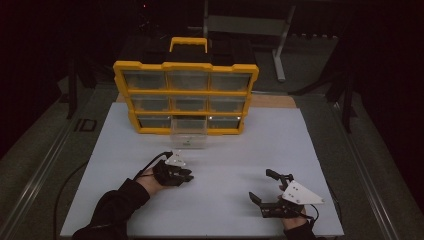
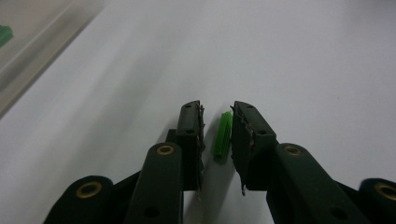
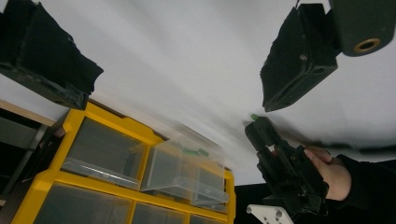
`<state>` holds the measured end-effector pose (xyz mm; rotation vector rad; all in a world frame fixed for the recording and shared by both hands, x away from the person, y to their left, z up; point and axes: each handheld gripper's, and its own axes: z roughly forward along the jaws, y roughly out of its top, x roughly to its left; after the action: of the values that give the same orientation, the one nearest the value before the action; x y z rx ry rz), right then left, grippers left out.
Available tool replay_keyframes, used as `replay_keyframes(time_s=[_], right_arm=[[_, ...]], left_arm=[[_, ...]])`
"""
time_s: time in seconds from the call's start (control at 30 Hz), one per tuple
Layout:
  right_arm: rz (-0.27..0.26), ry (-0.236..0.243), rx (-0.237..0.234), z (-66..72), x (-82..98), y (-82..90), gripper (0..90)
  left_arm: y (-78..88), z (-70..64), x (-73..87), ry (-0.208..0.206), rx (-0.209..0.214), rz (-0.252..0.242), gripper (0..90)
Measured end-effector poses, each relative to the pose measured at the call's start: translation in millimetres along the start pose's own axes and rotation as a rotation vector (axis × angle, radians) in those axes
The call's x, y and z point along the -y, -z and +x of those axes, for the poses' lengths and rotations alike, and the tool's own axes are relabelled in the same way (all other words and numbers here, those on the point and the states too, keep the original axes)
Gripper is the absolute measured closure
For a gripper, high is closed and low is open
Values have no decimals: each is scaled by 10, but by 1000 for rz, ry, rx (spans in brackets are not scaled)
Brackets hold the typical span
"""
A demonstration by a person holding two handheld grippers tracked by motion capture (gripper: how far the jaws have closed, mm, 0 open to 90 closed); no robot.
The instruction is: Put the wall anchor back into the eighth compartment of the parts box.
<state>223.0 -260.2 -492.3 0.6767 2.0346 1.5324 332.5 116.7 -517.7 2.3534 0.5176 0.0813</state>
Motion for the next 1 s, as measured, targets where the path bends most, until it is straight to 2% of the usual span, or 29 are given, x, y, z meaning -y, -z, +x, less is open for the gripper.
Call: replay_keyframes(time_s=[0.2, 0.33, 0.4, 0.53, 0.7, 0.73, 0.87, 1.0], right_arm=[[1, 0, 1, 0, 0, -3, 93], [1, 2, 2, 3, 1, -5, 93], [2, 2, 2, 3, 1, -7, 94], [3, 2, 2, 2, 2, -8, 93], [1, 2, 2, 0, 1, -4, 93], [1, 1, 2, -1, 1, -3, 93], [-3, 0, 7, -6, 0, 6, 93], [-8, 0, 8, -6, -3, 9, 94]], left_arm=[[-6, 21, -28, -7, 16, 27, 739], [-12, 7, -38, -19, 7, 33, 780], [-15, -1, -47, -25, 12, 39, 828], [-17, -7, -66, -31, 9, 50, 843], [-9, 12, -83, -35, 25, 60, 846], [-4, 22, -90, -31, 45, 65, 846], [21, -15, -124, -62, 54, 74, 845], [98, -31, -170, -83, 72, 53, 845]])
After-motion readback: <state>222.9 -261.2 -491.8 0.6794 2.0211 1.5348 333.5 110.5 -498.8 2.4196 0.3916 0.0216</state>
